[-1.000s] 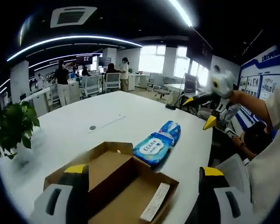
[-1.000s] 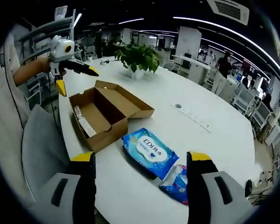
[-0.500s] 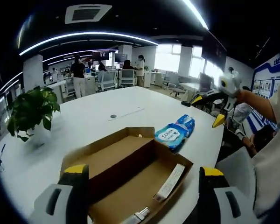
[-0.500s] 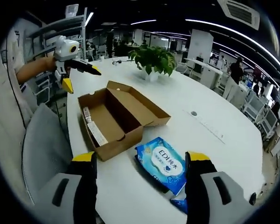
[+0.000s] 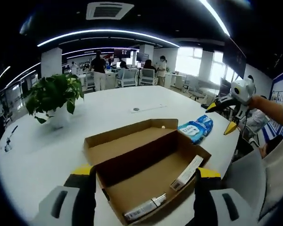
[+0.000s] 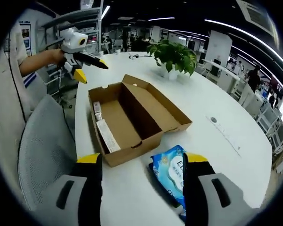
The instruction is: Operate the shoe box by opening the lid, removing the specified soft item, and placing it in the target area until the item is outside and the box remains undamaged.
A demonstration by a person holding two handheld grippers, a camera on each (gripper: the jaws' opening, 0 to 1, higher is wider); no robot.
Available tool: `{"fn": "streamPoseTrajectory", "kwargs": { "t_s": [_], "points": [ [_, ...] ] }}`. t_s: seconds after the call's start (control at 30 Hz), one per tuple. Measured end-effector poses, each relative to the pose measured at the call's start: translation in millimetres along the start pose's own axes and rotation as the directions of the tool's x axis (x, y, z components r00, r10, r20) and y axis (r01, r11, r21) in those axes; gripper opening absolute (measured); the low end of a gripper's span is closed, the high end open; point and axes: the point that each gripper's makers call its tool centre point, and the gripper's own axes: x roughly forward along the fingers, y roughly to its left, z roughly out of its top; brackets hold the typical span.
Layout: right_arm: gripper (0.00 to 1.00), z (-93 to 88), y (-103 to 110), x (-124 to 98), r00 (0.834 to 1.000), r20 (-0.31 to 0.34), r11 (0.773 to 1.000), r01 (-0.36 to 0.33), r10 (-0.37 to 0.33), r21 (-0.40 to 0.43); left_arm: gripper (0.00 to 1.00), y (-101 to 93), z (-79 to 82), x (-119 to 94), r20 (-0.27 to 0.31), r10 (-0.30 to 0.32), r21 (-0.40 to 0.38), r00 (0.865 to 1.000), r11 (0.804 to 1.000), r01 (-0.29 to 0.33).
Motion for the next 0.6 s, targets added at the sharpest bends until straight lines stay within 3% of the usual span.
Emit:
{"fn": "streamPoseTrajectory", "kwargs": {
  "t_s": [0.23, 0.5, 0.6],
  "points": [
    [0.55, -0.1, 13, 24, 0.998, -0.029, 0.997, -0.063, 0.062, -0.045, 0.65, 20.3, -24.8, -9, -0.035, 0.078, -0.064, 0.996, 0.995, -0.08],
    [0.48, 3.7, 21, 46, 0.989, -0.067, 0.985, -0.135, 0.128, -0.111, 0.43, 28.6, -52.7, -7, -0.115, 0.118, -0.121, 0.986, 0.984, -0.132],
    [0.46, 3.1, 25, 54, 0.984, -0.089, 0.976, -0.167, 0.156, -0.136, 0.39, 31.9, -61.4, -6, -0.144, 0.136, -0.127, 0.98, 0.98, -0.155]
  ]
}}
